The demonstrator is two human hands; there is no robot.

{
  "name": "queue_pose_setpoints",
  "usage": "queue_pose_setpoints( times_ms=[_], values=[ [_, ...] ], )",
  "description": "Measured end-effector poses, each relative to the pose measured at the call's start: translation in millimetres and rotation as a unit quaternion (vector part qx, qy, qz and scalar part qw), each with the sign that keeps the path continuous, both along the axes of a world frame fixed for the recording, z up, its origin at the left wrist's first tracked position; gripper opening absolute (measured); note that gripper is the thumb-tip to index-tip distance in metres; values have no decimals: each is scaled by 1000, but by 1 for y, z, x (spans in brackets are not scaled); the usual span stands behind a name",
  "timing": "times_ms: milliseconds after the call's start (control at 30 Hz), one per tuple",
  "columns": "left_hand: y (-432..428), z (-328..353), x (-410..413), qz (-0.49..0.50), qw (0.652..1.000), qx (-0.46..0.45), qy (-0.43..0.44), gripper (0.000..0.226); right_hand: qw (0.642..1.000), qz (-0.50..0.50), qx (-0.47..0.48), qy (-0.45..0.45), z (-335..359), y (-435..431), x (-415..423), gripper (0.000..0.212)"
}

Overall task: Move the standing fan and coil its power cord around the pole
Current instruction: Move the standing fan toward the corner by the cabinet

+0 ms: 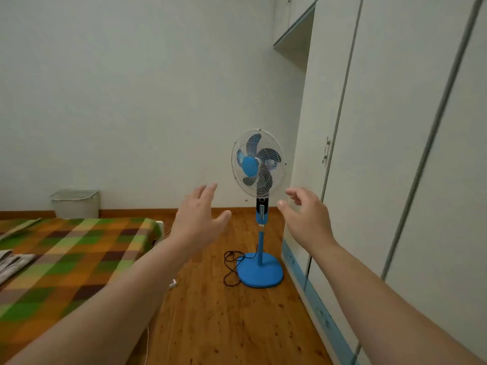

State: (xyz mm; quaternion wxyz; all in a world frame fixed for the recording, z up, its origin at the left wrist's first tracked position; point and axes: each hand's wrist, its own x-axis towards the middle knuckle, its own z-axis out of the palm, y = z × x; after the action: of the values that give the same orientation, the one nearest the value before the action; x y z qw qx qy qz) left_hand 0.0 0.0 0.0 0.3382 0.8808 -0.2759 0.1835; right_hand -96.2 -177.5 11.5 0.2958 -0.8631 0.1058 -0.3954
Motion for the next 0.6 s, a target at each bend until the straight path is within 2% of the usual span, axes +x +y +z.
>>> queue_pose_setpoints(
  times_ms=[367,600],
  values=[
    [5,8,139,-18,1000,3,9,66,999,-26,26,0,0,1,134,30],
    [-6,2,192,-29,999,-6,22,65,999,-28,18,26,0,-6,196,32]
  ],
)
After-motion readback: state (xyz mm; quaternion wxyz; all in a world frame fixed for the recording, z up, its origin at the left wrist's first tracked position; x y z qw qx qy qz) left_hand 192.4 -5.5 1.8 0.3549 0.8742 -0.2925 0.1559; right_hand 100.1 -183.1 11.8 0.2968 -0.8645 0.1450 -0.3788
